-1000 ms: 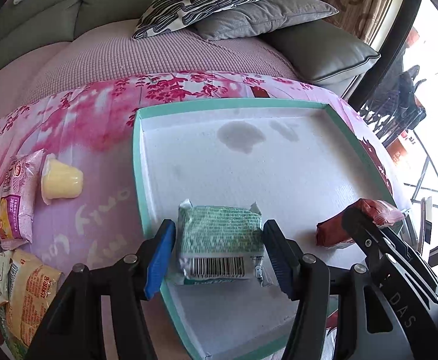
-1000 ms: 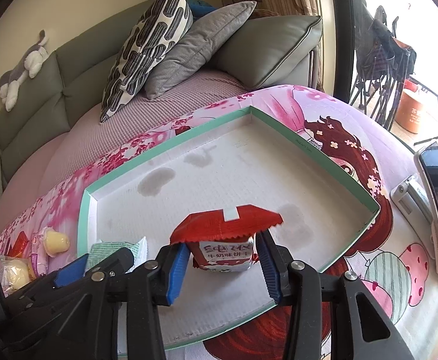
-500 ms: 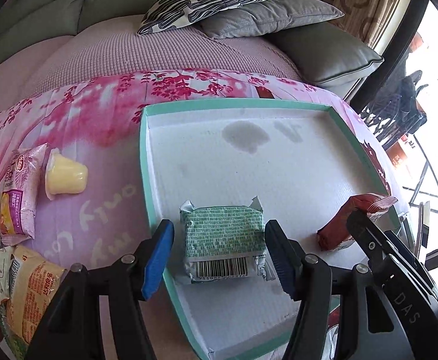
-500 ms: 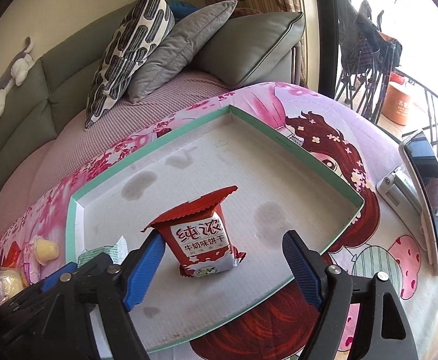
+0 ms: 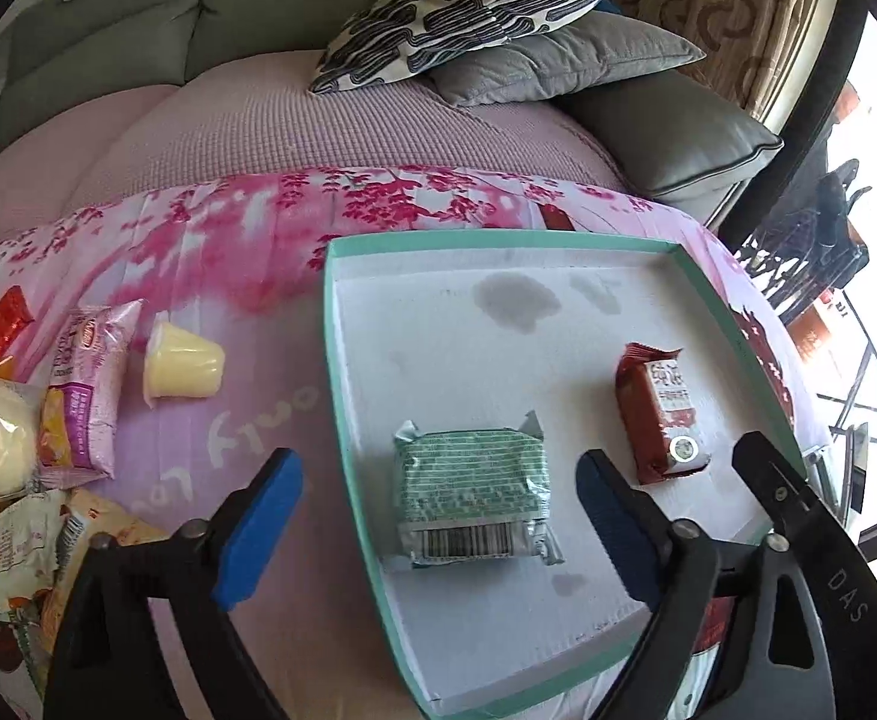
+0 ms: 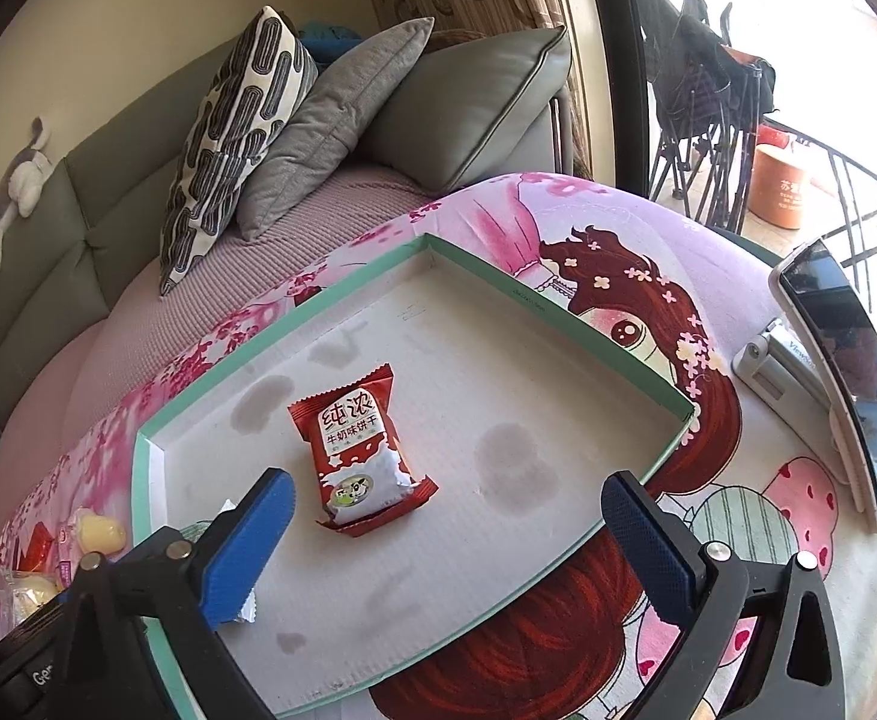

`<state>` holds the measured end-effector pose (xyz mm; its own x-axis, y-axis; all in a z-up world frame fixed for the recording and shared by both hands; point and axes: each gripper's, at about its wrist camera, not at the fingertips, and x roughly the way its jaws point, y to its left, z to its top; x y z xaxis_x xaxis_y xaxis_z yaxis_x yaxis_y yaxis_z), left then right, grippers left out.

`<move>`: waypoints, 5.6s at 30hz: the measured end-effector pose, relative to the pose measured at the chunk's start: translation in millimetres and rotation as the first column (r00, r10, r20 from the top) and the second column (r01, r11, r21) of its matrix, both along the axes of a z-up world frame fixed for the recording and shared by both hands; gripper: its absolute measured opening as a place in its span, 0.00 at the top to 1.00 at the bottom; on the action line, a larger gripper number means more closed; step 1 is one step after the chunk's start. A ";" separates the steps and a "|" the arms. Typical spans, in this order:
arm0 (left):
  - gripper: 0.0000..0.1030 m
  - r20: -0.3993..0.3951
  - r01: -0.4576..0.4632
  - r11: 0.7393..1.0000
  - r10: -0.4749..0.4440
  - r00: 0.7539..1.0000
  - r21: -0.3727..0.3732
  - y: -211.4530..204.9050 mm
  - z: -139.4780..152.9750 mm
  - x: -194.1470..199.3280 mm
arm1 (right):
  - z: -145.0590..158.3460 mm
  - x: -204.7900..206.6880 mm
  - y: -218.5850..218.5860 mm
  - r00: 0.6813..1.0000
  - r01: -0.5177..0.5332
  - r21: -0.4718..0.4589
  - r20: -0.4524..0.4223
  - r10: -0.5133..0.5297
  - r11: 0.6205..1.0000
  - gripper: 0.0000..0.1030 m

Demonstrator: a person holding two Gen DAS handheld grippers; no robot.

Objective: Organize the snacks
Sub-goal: 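Move both tools back toward the snack pile, then grasp the white biscuit pack with the left gripper while the right gripper grasps the tan bread pack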

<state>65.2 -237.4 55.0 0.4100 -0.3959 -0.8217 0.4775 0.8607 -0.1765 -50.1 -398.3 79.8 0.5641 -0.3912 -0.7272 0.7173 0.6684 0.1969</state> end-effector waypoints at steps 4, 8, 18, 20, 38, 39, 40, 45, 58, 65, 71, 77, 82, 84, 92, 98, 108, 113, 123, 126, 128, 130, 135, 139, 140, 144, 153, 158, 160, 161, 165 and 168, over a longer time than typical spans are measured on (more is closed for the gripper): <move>0.05 -0.038 -0.010 1.000 0.009 0.999 -0.012 5.7 -5.0 5.6 | -2.8 2.5 1.4 1.000 -0.013 0.000 -0.015 0.013 1.000 0.00; 0.05 0.029 -0.046 0.996 0.044 0.999 0.070 6.5 -3.4 5.6 | -2.2 4.7 4.5 0.999 -0.032 -0.007 -0.015 0.032 0.999 0.00; 0.05 0.072 -0.074 0.969 0.059 0.996 0.235 27.0 -13.6 -5.1 | -4.6 7.7 8.8 0.998 -0.054 -0.001 -0.032 0.054 0.999 0.00; 0.05 0.066 -0.082 0.970 0.069 0.995 0.231 34.6 -14.4 -6.1 | -4.9 8.8 10.8 0.997 -0.063 0.001 -0.034 0.063 0.998 0.00; 0.05 0.025 -0.158 0.964 0.156 0.987 0.213 70.9 -23.4 -1.6 | -9.6 19.2 24.4 0.991 -0.115 -0.009 -0.072 0.114 0.993 0.00; 0.05 0.029 -0.161 0.963 0.158 0.987 0.218 71.9 -23.0 -2.0 | -9.8 20.0 26.2 0.990 -0.120 -0.010 -0.074 0.119 0.993 0.00; 0.05 0.031 -0.163 0.962 0.160 0.987 0.221 72.9 -22.7 -1.7 | -10.0 21.0 27.9 0.989 -0.126 -0.011 -0.076 0.125 0.992 0.00; 0.05 0.042 -0.169 0.958 0.164 0.986 0.233 75.2 -20.9 0.6 | -10.2 25.9 35.9 0.985 -0.153 -0.019 -0.086 0.151 0.988 0.00; 0.05 0.102 -0.244 0.962 0.232 0.967 0.125 118.0 30.8 -1.4 | -5.3 37.6 62.4 0.970 -0.228 -0.044 -0.094 0.223 0.973 0.00; 0.05 0.131 -0.414 0.899 0.398 0.908 0.139 180.8 41.1 5.9 | -3.9 53.7 98.6 0.947 -0.313 -0.054 -0.100 0.306 0.948 0.00; 0.05 0.115 -0.539 0.828 0.527 0.842 0.153 239.1 36.6 8.3 | -6.3 71.2 148.4 0.899 -0.433 -0.034 -0.096 0.428 0.901 0.00; 0.05 0.085 -0.599 0.789 0.593 0.801 0.135 278.4 32.2 5.8 | -10.3 84.2 196.2 0.845 -0.530 -0.050 -0.119 0.522 0.846 0.00; 0.05 0.057 -0.626 0.773 0.623 0.780 0.103 300.8 31.1 4.3 | -12.9 89.0 228.3 0.800 -0.594 -0.057 -0.142 0.582 0.802 0.00; 0.05 0.043 -0.627 0.772 0.627 0.778 0.099 305.3 28.0 5.0 | -14.0 90.4 239.6 0.783 -0.617 -0.064 -0.149 0.604 0.784 0.00; 0.05 -0.005 -0.591 0.803 0.593 0.805 0.084 302.1 17.1 10.4 | -28.1 96.0 265.2 0.745 -0.658 -0.059 -0.195 0.638 0.750 0.00; 0.05 -0.013 -0.583 0.808 0.586 0.810 0.087 298.7 13.8 12.6 | -32.9 100.3 277.5 0.727 -0.678 -0.078 -0.217 0.651 0.731 0.00; 0.05 -0.012 -0.513 0.855 0.516 0.857 0.075 269.2 14.1 19.1 | -44.0 107.6 291.2 0.712 -0.694 -0.099 -0.238 0.660 0.713 0.00; 0.05 -0.023 -0.485 0.871 0.488 0.872 0.080 256.7 10.6 23.0 | -43.8 107.5 282.0 0.731 -0.674 -0.095 -0.231 0.642 0.733 0.00; 0.05 -0.035 -0.461 0.882 0.465 0.884 0.097 242.0 5.1 29.1 | -42.2 103.7 257.1 0.752 -0.648 -0.041 -0.196 0.629 0.761 0.05; 0.05 -0.042 -0.448 0.888 0.453 0.890 0.100 235.6 3.1 30.6 | -42.8 103.0 257.2 0.747 -0.654 -0.047 -0.201 0.634 0.755 0.09; 0.05 -0.054 -0.440 0.893 0.446 0.894 0.096 230.4 0.7 32.3 | -42.9 102.2 256.3 0.741 -0.661 -0.042 -0.197 0.642 0.749 0.14; 0.05 -0.070 -0.428 0.899 0.434 0.898 0.091 224.6 -1.9 34.6 | -42.7 101.1 256.1 0.734 -0.668 -0.050 -0.202 0.648 0.742 0.17; 0.05 -0.102 -0.393 0.915 0.401 0.910 0.086 209.5 -8.9 39.2 | -45.5 101.4 251.3 0.727 -0.674 -0.036 -0.208 0.654 0.738 0.29; 0.05 -0.109 -0.388 0.915 0.399 0.910 0.113 200.6 -16.4 43.6 | -47.3 101.9 248.8 0.730 -0.669 -0.035 -0.217 0.648 0.742 0.35; 0.05 -0.101 -0.389 0.913 0.402 0.910 0.126 199.0 -17.5 44.1 | -47.5 101.8 248.7 0.730 -0.669 -0.037 -0.220 0.647 0.742 0.36; 0.05 -0.066 -0.398 0.900 0.415 0.908 0.179 194.1 -21.3 46.4 | -48.7 102.0 249.4 0.724 -0.675 -0.045 -0.234 0.649 0.737 0.39; 0.05 -0.042 -0.424 0.883 0.440 0.897 0.203 199.0 -25.7 47.2 | -49.8 101.8 249.1 0.719 -0.679 -0.045 -0.241 0.652 0.733 0.40; 0.05 -0.074 -0.456 0.874 0.473 0.878 0.167 211.1 -27.9 47.2 | -49.4 102.9 247.8 0.720 -0.678 -0.035 -0.235 0.653 0.734 0.40; 0.05 -0.068 -0.456 0.874 0.471 0.879 0.168 210.1 -27.7 46.3 | -49.3 102.7 247.8 0.719 -0.678 -0.034 -0.234 0.654 0.734 0.40; 0.07 -0.066 -0.453 0.876 0.468 0.881 0.168 209.5 -27.3 45.8 | -49.3 103.0 247.9 0.719 -0.678 -0.034 -0.234 0.654 0.734 0.40; 0.13 -0.063 -0.436 0.887 0.449 0.891 0.154 205.5 -21.9 43.9 | -49.3 103.0 247.7 0.720 -0.678 -0.032 -0.232 0.655 0.734 0.41; 0.22 -0.068 -0.418 0.899 0.429 0.901 0.128 201.5 -16.3 42.1 | -49.5 102.7 247.3 0.720 -0.678 -0.031 -0.228 0.656 0.734 0.42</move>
<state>107.3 -35.8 38.7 0.4393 -0.1088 -0.8917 0.0495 0.9941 -0.0969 52.6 -151.0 30.3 0.5644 -0.0460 -0.8242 0.0919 0.9957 0.0073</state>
